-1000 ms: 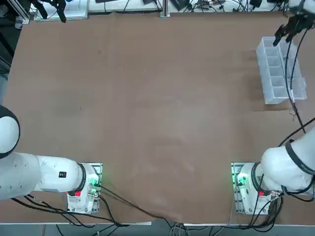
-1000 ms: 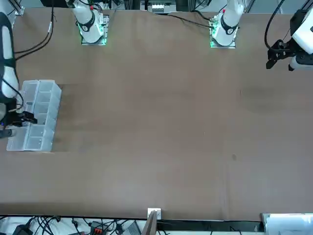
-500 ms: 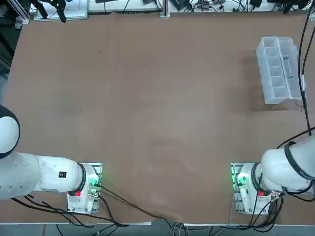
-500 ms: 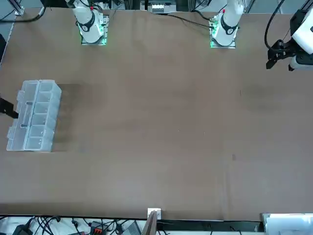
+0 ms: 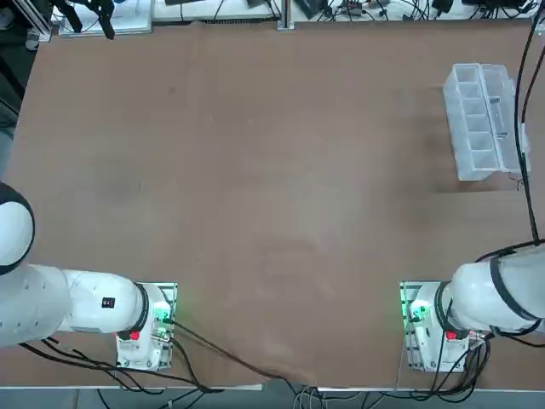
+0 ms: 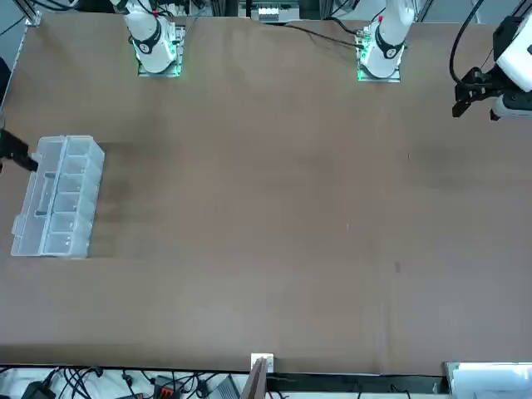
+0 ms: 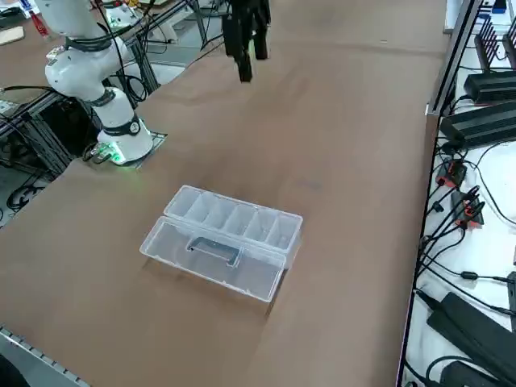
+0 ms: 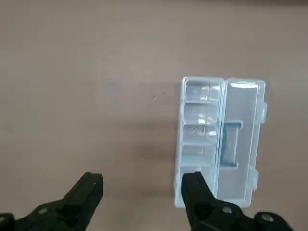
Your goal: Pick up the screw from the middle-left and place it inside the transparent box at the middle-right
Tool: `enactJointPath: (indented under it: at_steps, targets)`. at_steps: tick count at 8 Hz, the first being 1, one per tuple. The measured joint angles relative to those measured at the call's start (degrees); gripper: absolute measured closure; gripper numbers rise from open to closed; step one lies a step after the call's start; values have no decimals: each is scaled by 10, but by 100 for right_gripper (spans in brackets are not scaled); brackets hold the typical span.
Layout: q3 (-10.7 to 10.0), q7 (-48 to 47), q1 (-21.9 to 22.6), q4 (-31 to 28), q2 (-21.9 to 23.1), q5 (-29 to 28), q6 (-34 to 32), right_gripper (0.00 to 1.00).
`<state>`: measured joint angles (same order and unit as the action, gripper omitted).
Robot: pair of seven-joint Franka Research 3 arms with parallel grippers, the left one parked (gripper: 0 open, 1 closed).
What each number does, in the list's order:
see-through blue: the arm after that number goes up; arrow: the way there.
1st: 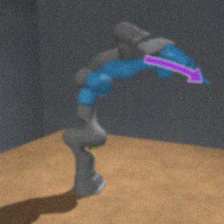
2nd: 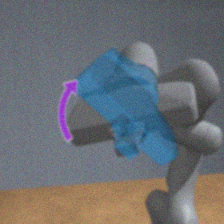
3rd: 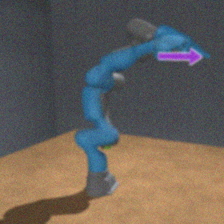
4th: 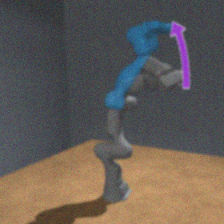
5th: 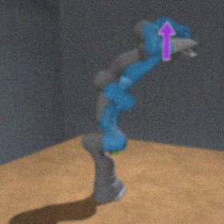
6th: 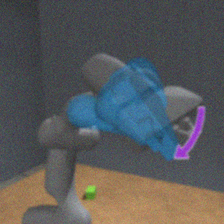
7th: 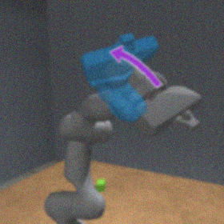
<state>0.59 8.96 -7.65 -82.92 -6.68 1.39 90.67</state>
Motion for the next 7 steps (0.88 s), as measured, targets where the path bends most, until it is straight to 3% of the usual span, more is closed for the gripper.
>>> enactJointPath:
  at_steps: [2,5,7]
  targets:
    - [-1,-30,28,-14,31,0,-24,0]
    - [-8,-76,72,-83,94,1,-26,0]
    - [-17,-79,84,-93,109,1,-26,0]
